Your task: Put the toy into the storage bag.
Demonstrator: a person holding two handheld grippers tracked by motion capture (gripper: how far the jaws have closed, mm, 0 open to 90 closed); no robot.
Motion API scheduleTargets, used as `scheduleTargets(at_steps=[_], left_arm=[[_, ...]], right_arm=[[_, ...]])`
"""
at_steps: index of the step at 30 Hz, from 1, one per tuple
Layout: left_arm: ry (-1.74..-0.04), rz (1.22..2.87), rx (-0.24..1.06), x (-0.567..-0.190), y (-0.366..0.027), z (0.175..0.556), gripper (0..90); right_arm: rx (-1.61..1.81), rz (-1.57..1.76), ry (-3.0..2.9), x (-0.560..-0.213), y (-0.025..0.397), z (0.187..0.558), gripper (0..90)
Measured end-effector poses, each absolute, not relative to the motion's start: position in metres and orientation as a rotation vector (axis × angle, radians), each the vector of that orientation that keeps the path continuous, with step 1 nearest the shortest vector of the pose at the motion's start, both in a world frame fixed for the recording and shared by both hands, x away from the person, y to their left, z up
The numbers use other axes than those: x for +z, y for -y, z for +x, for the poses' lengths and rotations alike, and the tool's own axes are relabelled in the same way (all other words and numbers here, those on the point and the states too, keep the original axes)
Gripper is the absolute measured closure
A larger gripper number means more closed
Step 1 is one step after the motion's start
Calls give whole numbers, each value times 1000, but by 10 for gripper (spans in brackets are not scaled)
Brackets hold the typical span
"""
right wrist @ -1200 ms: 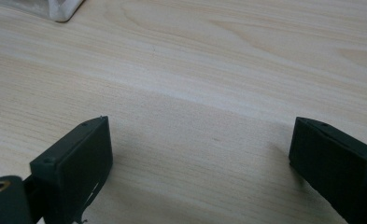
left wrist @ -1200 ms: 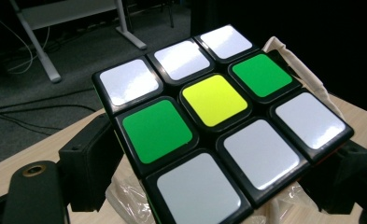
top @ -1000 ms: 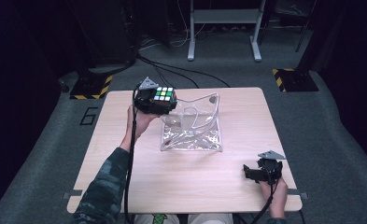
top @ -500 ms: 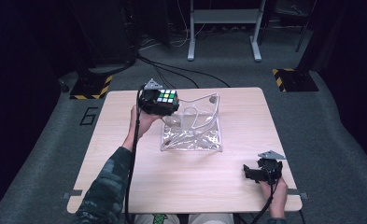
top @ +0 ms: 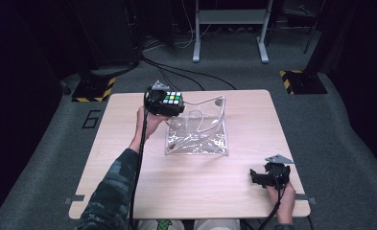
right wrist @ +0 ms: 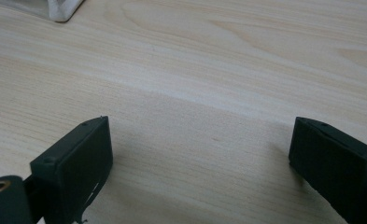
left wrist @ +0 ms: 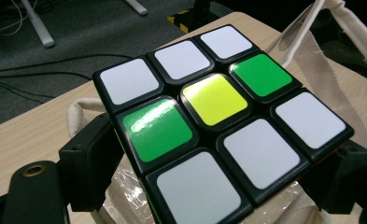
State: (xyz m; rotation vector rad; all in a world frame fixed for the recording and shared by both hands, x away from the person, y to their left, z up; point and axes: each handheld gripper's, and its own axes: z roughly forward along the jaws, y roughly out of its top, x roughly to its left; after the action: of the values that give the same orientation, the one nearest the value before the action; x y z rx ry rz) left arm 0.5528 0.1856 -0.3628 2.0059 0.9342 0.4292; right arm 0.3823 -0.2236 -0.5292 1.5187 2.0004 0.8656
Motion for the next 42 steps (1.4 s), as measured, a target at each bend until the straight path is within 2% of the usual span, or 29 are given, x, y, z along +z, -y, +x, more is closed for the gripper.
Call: scheduleTargets(at_steps=[11,42], left_arm=[[-932,2043,477,-367,-180,556,166],[-973,2074,475,-379,-172,555,152]], right_arm=[[865,1518,-1998,-529,224,382,54],[869,1518,-2000,-529,224,382,54]])
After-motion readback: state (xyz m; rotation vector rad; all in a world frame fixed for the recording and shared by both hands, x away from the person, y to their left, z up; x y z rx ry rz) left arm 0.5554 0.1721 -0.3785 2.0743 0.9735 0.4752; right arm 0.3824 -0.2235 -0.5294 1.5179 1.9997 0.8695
